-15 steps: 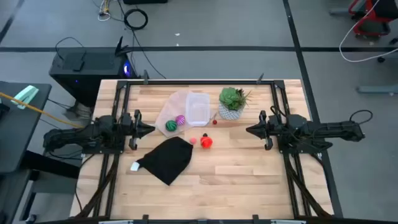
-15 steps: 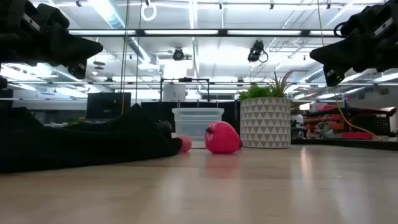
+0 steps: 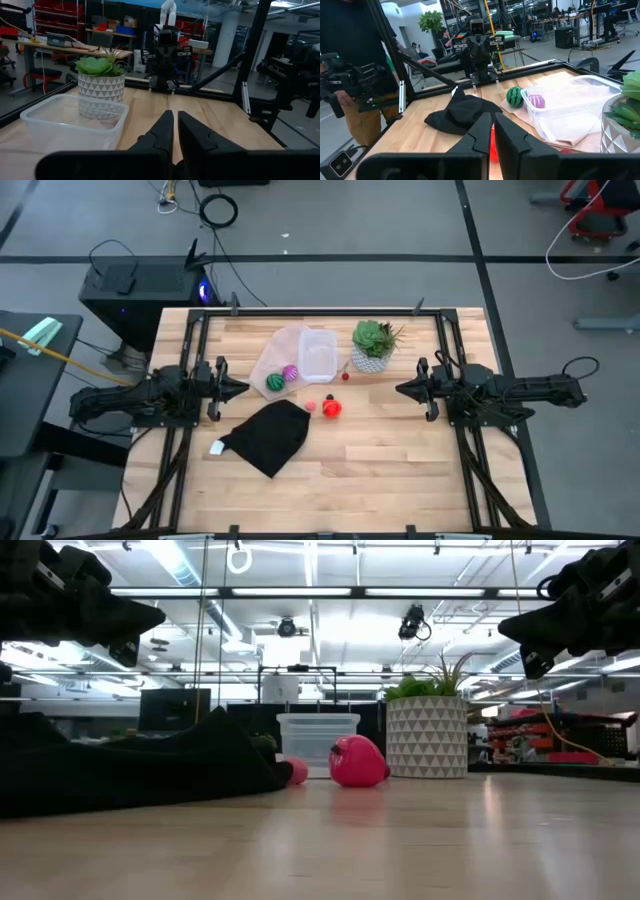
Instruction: Pick and placing Produce into tupperware
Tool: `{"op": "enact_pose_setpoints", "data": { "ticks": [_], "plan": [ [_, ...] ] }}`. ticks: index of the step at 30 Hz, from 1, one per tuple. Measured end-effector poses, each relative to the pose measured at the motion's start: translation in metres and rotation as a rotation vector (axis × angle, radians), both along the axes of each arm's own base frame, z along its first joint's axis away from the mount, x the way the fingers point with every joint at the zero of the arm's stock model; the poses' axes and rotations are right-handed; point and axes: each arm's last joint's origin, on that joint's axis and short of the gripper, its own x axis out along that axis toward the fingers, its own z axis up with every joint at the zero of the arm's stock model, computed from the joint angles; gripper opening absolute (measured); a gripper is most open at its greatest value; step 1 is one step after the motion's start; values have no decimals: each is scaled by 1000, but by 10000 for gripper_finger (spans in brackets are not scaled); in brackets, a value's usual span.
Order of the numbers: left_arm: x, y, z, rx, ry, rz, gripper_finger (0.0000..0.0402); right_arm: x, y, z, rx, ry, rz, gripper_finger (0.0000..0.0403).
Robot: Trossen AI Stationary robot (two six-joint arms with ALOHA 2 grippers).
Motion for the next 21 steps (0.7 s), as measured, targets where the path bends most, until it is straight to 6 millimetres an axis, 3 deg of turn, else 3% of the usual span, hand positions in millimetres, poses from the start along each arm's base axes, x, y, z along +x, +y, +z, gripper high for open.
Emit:
{"op": "enact_pose_setpoints", "data": {
  "ticks": [21],
  "plan": [
    [0, 0, 0, 0, 0, 1, 30, 0, 0, 0, 0, -1, 0, 29]
  ]
}}
